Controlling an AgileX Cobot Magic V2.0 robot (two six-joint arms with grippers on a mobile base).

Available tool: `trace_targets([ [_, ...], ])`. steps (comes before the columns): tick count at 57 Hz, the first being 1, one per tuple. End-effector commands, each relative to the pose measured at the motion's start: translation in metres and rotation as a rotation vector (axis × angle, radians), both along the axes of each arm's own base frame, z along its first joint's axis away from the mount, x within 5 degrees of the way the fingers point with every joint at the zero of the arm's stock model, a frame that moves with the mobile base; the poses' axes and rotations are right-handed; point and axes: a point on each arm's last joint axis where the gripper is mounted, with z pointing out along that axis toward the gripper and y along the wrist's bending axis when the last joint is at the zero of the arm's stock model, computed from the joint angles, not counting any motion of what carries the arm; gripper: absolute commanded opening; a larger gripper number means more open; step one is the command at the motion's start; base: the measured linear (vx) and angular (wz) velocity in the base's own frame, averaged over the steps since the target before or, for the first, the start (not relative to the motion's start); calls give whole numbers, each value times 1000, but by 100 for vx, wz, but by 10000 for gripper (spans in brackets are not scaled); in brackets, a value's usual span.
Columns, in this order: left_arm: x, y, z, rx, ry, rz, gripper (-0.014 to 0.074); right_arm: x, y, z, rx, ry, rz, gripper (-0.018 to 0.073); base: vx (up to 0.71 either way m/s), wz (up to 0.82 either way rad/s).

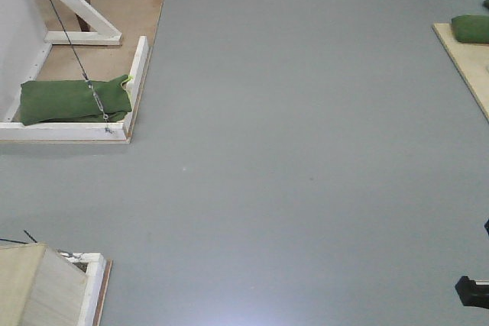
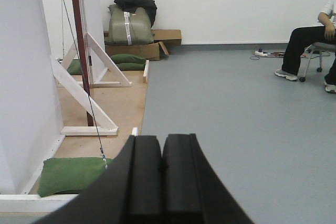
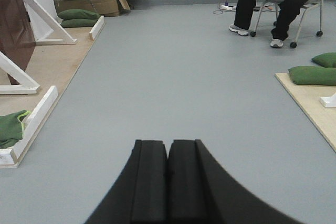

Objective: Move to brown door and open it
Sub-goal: 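Drive the base forward along the wooden platform toward the brown door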

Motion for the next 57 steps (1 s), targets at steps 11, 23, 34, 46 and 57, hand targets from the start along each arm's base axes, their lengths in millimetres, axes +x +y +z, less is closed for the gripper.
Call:
trace_targets([
  [11, -2, 0, 14, -4, -113, 1, -3, 1, -1, 6, -9, -89, -15, 0, 12, 1],
  [23, -2, 0, 14, -4, -113, 0, -3, 0, -5, 6, -12, -89, -84, 0, 16, 7],
  [34, -2, 0, 14, -4, -113, 0, -3, 0, -5, 6, -12, -89, -85, 0, 15, 11],
  [46, -3, 0, 14, -4, -115, 0, -3, 0, -5, 6, -12, -89, -78, 0, 14, 4],
  [57, -3, 0, 14, -4, -115, 1, -3, 0, -3, 6, -10, -90, -47, 0, 16, -7],
])
